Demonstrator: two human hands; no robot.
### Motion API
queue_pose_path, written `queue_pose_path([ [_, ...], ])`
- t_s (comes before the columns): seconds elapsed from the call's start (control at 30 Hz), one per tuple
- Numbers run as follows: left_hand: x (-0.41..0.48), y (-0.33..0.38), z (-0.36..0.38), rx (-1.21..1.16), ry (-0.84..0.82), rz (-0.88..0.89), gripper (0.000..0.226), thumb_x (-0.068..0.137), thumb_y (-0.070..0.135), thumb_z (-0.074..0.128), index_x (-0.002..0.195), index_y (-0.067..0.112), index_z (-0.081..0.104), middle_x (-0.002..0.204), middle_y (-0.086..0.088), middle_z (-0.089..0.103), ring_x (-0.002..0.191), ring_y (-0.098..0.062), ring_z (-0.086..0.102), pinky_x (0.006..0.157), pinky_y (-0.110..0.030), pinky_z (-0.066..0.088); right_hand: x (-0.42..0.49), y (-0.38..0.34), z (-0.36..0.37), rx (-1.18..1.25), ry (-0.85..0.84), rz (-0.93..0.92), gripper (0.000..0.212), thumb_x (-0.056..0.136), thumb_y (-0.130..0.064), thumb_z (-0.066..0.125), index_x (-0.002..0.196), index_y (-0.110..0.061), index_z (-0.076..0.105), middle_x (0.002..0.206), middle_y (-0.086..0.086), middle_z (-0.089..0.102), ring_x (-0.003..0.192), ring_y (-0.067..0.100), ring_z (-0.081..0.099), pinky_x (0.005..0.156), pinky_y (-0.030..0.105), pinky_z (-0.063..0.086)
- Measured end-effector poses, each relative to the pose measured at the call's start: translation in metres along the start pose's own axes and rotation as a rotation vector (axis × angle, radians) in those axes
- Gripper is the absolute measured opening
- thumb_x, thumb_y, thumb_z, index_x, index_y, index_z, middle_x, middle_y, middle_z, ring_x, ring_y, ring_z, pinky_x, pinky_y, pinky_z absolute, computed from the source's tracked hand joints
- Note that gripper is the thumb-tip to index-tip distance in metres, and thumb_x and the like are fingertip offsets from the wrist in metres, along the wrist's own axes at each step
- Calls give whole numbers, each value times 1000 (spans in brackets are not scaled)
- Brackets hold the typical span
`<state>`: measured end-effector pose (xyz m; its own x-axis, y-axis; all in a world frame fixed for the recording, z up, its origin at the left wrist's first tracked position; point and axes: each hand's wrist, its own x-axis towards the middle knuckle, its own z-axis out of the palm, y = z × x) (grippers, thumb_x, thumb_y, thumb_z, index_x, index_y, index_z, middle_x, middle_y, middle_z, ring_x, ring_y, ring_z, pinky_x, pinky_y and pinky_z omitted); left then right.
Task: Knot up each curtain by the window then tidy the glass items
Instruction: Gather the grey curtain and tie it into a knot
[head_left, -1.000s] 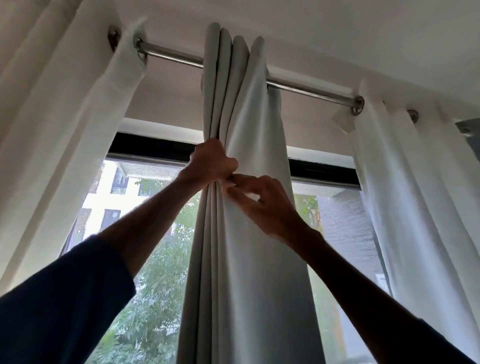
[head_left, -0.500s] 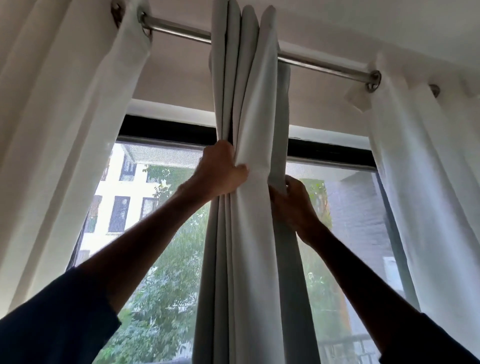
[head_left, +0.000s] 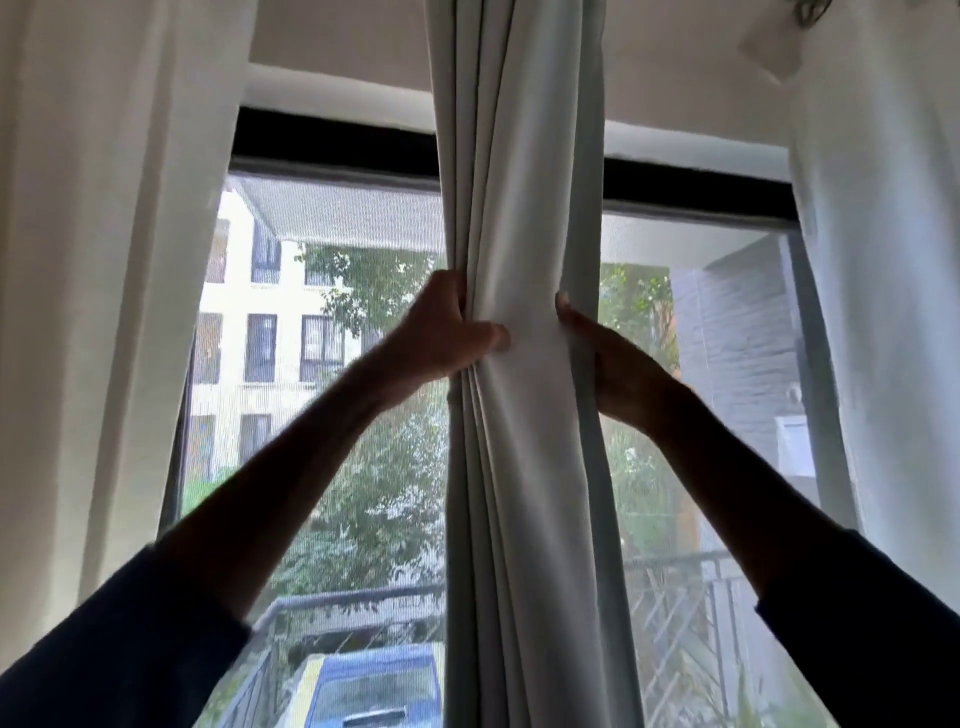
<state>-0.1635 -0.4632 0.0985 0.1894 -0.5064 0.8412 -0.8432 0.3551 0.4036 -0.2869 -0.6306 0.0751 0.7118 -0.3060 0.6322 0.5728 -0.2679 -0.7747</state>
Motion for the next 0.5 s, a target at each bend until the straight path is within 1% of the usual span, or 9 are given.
queue_pose_path([
  [0.07, 1, -3, -6, -130, -79, -37, 39, 76, -3, 77, 113, 1, 66, 97, -3, 74, 81, -13, 74, 59, -21, 58, -2, 0, 0, 39, -54, 13, 42, 100, -37, 49, 127, -10, 67, 127, 11, 69, 111, 21, 68, 93, 33, 56],
  [0.1, 2, -6, -8, -199, -119, -61, 37, 77, -4, 77, 112, 1, 67, 98, -6, 75, 82, -14, 74, 61, -23, 58, -2, 0, -1, 55, -62, 13, 40, 99, -35, 48, 123, -10, 69, 123, 10, 71, 107, 19, 70, 89, 32, 57],
  [0.17, 6, -13, -11, -326, -188, -99, 44, 74, -1, 79, 116, -2, 66, 110, -12, 74, 99, -24, 73, 81, -38, 60, -2, -1, 0, 73, -79, 12, 40, 94, -36, 53, 118, -10, 72, 119, 9, 72, 104, 19, 71, 87, 31, 58],
  [0.2, 6, -15, -12, -372, -216, -107, 51, 71, 2, 79, 120, -4, 64, 116, -15, 72, 106, -28, 70, 87, -43, 58, -1, -1, -1, 73, -87, 13, 41, 92, -37, 57, 118, -11, 73, 120, 10, 72, 105, 20, 70, 90, 32, 57],
  [0.23, 7, -18, -12, -395, -234, -111, 57, 69, 4, 78, 123, -6, 62, 119, -16, 70, 109, -30, 68, 90, -44, 58, 1, -1, -3, 65, -92, 15, 42, 90, -39, 60, 119, -11, 72, 122, 10, 71, 107, 21, 69, 92, 33, 56],
  [0.3, 9, -21, -13, -418, -261, -102, 60, 69, 4, 76, 126, -7, 59, 121, -17, 69, 110, -29, 68, 90, -41, 58, 3, 0, -7, 46, -87, 14, 41, 90, -38, 61, 119, -12, 73, 122, 10, 70, 107, 20, 69, 93, 33, 56],
  [0.4, 10, -24, -18, -443, -292, -88, 58, 72, -1, 77, 126, -8, 58, 120, -17, 69, 109, -28, 68, 88, -38, 59, 4, 0, -15, 37, -80, -7, 34, 93, -33, 54, 107, -14, 79, 108, 7, 76, 96, 16, 73, 84, 29, 58],
  [0.47, 12, -28, -20, -470, -310, -82, 54, 74, -3, 75, 125, -8, 59, 117, -16, 71, 106, -26, 69, 87, -36, 59, 4, -2, -15, 38, -70, -18, 31, 91, -33, 57, 100, -15, 81, 102, 5, 77, 90, 15, 74, 80, 27, 59],
  [0.5, 13, -30, -19, -482, -313, -80, 53, 74, -4, 74, 125, -8, 59, 115, -15, 71, 104, -25, 69, 86, -35, 59, 4, -1, -14, 40, -71, -24, 31, 89, -35, 60, 100, -15, 81, 102, 5, 77, 90, 16, 74, 80, 28, 59],
])
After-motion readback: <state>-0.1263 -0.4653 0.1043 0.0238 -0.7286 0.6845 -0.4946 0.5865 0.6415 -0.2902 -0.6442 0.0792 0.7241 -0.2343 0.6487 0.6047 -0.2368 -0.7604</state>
